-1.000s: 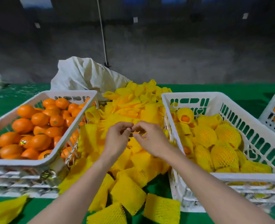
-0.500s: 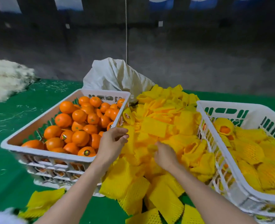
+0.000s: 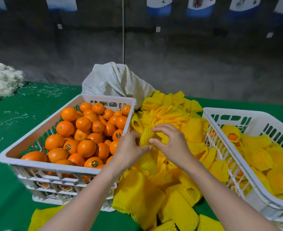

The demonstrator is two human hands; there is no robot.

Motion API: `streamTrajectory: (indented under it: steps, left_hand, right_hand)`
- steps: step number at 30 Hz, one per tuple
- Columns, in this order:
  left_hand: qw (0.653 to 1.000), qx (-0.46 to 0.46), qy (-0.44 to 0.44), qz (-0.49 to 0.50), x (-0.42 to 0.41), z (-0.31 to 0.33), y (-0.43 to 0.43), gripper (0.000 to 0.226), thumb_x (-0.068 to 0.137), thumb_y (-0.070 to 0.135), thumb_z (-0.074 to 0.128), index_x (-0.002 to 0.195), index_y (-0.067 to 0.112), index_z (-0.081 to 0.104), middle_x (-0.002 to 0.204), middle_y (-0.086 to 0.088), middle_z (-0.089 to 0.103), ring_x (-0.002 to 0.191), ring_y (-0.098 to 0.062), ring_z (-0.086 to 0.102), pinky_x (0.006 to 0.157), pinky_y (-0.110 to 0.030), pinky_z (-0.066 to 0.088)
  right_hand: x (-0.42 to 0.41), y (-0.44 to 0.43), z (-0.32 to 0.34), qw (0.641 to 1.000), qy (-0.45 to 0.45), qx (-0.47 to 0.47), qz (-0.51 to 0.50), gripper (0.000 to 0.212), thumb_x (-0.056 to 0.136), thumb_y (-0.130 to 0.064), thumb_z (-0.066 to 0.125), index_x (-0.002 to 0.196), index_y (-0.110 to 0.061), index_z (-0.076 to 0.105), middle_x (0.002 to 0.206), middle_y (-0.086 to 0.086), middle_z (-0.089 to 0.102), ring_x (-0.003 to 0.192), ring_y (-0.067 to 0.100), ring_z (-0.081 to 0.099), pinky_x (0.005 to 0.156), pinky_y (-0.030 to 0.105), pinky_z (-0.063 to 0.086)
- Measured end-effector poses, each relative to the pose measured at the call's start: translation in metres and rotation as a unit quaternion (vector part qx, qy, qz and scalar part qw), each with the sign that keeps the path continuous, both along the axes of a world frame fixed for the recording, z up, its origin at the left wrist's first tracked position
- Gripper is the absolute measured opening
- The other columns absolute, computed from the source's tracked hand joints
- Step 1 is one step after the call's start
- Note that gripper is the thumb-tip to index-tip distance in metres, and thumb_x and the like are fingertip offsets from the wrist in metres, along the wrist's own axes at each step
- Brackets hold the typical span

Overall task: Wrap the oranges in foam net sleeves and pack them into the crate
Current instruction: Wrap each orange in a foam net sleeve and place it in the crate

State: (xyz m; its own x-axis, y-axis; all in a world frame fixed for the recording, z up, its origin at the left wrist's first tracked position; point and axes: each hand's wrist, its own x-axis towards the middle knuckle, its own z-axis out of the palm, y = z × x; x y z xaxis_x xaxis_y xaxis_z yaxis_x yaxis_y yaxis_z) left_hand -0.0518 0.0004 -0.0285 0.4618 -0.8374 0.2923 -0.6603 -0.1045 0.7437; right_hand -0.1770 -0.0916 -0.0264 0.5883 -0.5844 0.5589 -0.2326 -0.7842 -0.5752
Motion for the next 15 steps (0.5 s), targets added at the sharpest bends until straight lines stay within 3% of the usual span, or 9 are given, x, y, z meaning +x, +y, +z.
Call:
streamTrajectory:
  steps: [2,5,7,9,11,12,13,15]
  left_hand:
    - [0.999,-0.011,0.004,0.042,0.007,-0.001,0.004,0.040,0.077,0.026,0.077,0.064,0.017,0.041,0.058,0.002,0.036,0.051,-0.011,0.030,0.046,-0.022,0.027]
    - [0.996,-0.043,0.017,0.072,0.019,0.000,0.011,0.030,0.080,0.025,0.074,0.073,0.011,0.048,0.066,-0.006,0.048,0.058,-0.017,0.041,0.049,-0.022,0.030]
    - [0.998,-0.035,0.045,0.038,0.036,0.005,0.015,0.028,0.081,0.028,0.074,0.076,0.008,0.054,0.072,-0.011,0.055,0.063,-0.020,0.048,0.054,-0.033,0.035]
    - [0.994,0.000,0.100,-0.035,0.065,0.010,0.023,0.039,0.077,0.044,0.073,0.079,0.008,0.058,0.075,-0.006,0.056,0.067,-0.014,0.049,0.059,-0.030,0.035]
    - [0.973,0.057,0.199,-0.100,0.097,0.014,0.031,0.054,0.070,0.058,0.065,0.099,0.013,0.064,0.099,0.001,0.065,0.089,-0.008,0.058,0.071,-0.021,0.042]
    - [0.966,0.086,0.222,-0.103,0.114,0.010,0.032,0.061,0.072,0.061,0.061,0.114,0.017,0.062,0.116,0.002,0.062,0.104,-0.010,0.057,0.082,-0.023,0.046]
    - [0.972,0.111,0.197,-0.067,0.130,0.002,0.030,0.065,0.077,0.062,0.057,0.125,0.017,0.057,0.128,-0.001,0.057,0.115,-0.015,0.054,0.092,-0.031,0.046]
    - [0.976,0.201,0.016,0.077,0.160,-0.019,0.022,0.066,0.086,0.060,0.053,0.130,0.012,0.050,0.134,-0.010,0.049,0.120,-0.029,0.048,0.099,-0.044,0.044]
  right_hand:
    - [0.014,0.008,0.000,0.998,-0.043,-0.044,-0.031,0.018,0.070,-0.012,0.080,0.079,-0.004,0.067,0.087,0.009,0.064,0.087,0.020,0.058,0.077,0.023,0.040]
    - [0.034,0.019,0.001,0.996,-0.070,-0.046,-0.019,0.020,0.071,-0.009,0.078,0.071,-0.007,0.058,0.075,0.002,0.060,0.079,0.012,0.055,0.069,0.021,0.038]
    - [0.046,0.025,0.005,0.996,-0.083,0.008,0.029,0.021,0.075,-0.011,0.069,0.072,-0.012,0.049,0.070,-0.009,0.051,0.072,-0.004,0.048,0.061,0.015,0.034]
    - [0.056,0.026,0.010,0.993,-0.089,0.043,0.059,0.018,0.076,-0.014,0.062,0.074,-0.011,0.045,0.067,-0.010,0.042,0.066,0.002,0.041,0.058,0.017,0.032]
    - [0.065,0.024,0.012,0.992,-0.093,0.055,0.065,0.016,0.080,-0.009,0.062,0.077,-0.011,0.046,0.070,-0.007,0.043,0.067,0.007,0.039,0.063,0.016,0.034]
    - [0.068,0.022,0.012,0.992,-0.094,0.064,0.061,0.018,0.081,-0.005,0.062,0.077,-0.011,0.046,0.071,-0.006,0.043,0.069,0.010,0.040,0.065,0.018,0.035]
    - [0.069,0.020,0.011,0.991,-0.094,0.078,0.057,0.021,0.081,-0.002,0.062,0.077,-0.014,0.045,0.072,-0.005,0.042,0.068,0.010,0.039,0.065,0.020,0.035]
    - [0.070,0.016,0.010,0.988,-0.091,0.113,0.053,0.026,0.082,0.001,0.060,0.075,-0.018,0.043,0.071,-0.006,0.039,0.063,0.005,0.035,0.059,0.017,0.032]
